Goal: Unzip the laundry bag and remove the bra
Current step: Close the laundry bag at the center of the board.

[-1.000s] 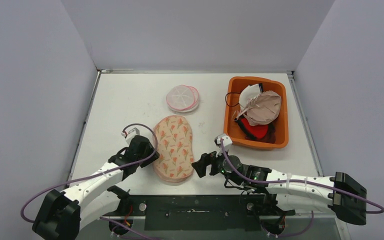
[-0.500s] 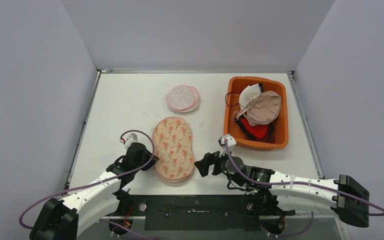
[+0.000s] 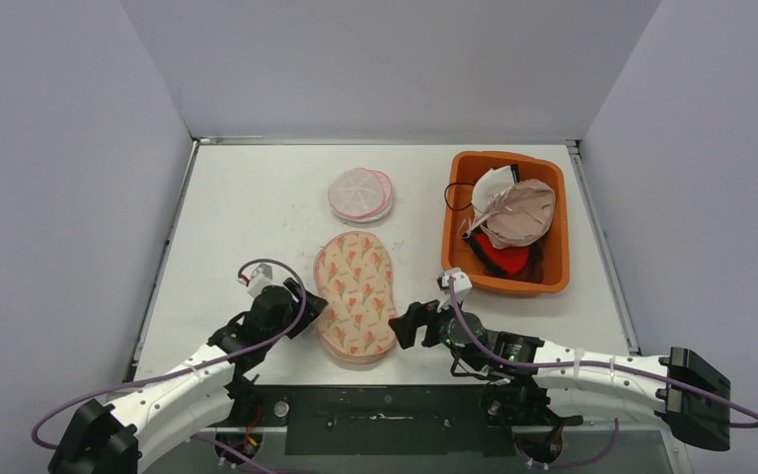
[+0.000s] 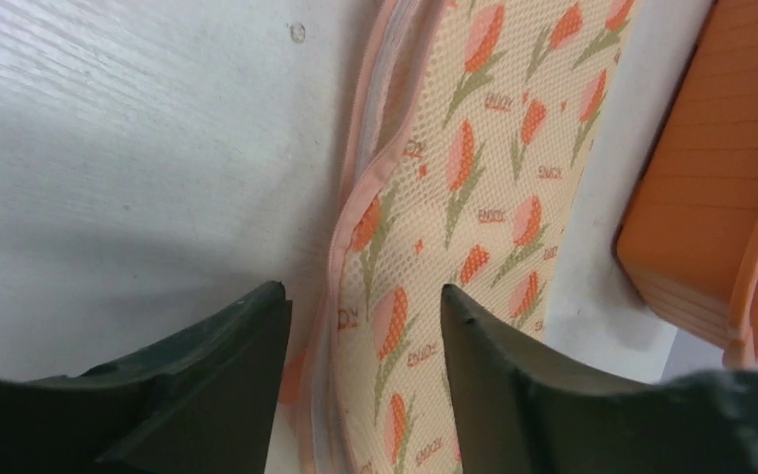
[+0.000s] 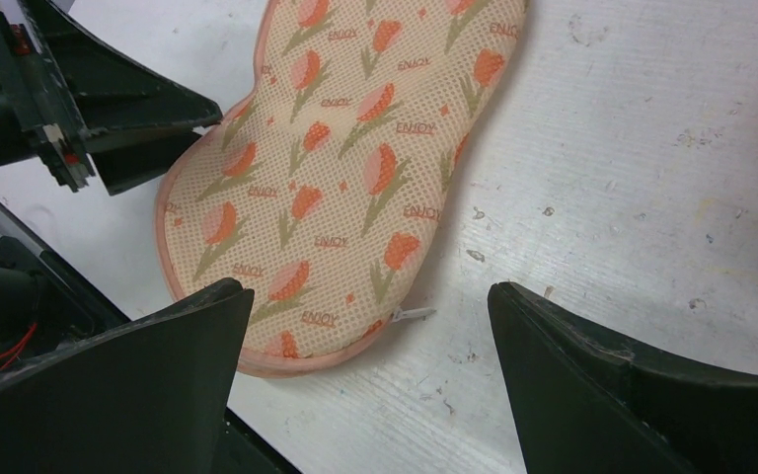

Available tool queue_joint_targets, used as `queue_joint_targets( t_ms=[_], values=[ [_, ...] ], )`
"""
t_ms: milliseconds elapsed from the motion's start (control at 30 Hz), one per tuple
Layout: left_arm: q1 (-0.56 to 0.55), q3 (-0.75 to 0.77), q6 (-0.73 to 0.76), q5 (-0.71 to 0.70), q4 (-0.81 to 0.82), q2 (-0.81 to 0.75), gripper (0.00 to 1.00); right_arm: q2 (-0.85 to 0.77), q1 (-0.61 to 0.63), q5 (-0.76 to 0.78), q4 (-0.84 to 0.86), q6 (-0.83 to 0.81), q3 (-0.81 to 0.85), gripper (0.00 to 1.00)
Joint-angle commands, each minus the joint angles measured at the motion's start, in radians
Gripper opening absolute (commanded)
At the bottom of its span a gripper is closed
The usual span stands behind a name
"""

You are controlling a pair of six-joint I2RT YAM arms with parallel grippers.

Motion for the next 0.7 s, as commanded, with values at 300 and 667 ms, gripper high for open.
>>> queue_joint_targets(
  t_ms=[300,667],
  values=[
    [0.031,0.243,0.341,-0.117,-0.259,-0.081,0.58,0.084,0.014,-0.061,0.057,-0.034,0.068,0.92],
    [0.054,0.370,0.460,0.051,-0.162,0.318,0.41,0.083,0.018,-0.058,0.044,-0.041,0.063,0.91]
  ],
)
